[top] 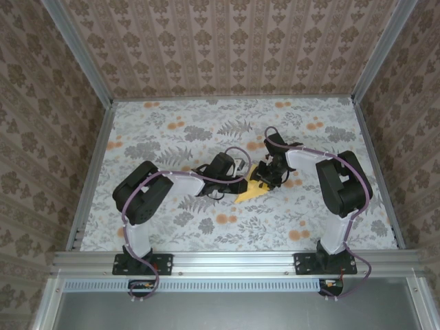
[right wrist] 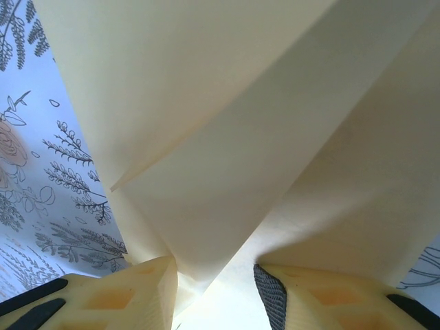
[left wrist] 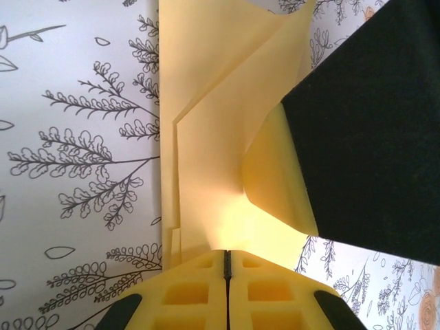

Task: Fold a paper plane with a square sheet of paper (pick it up from the middle)
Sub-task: Fourth fold the wing at the center of the table.

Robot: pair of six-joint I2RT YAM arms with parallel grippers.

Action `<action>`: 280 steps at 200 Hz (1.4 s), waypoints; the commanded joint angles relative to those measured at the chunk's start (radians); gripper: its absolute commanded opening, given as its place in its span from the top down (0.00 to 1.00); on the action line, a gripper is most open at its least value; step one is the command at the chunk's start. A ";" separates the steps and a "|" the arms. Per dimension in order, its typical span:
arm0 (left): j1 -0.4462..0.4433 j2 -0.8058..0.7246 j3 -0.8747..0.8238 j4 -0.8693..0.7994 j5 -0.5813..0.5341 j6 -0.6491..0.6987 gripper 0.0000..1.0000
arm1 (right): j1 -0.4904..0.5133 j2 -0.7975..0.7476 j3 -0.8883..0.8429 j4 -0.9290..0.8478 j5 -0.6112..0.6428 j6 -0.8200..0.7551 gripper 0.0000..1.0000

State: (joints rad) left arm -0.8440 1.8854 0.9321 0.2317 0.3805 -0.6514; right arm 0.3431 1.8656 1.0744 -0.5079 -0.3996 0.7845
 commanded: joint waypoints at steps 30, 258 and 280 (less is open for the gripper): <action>-0.004 0.030 0.021 -0.041 -0.017 0.000 0.92 | 0.004 0.155 -0.078 -0.048 0.196 -0.002 0.58; 0.004 0.052 0.024 -0.209 -0.089 -0.065 1.00 | 0.001 -0.171 -0.149 0.247 -0.200 -0.156 0.95; 0.004 0.053 0.027 -0.219 -0.089 -0.067 1.00 | 0.002 -0.120 -0.151 0.276 -0.227 -0.163 0.97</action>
State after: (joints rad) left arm -0.8448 1.8973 0.9649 0.1452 0.3431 -0.7036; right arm 0.3428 1.6882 0.9360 -0.3077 -0.5568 0.6529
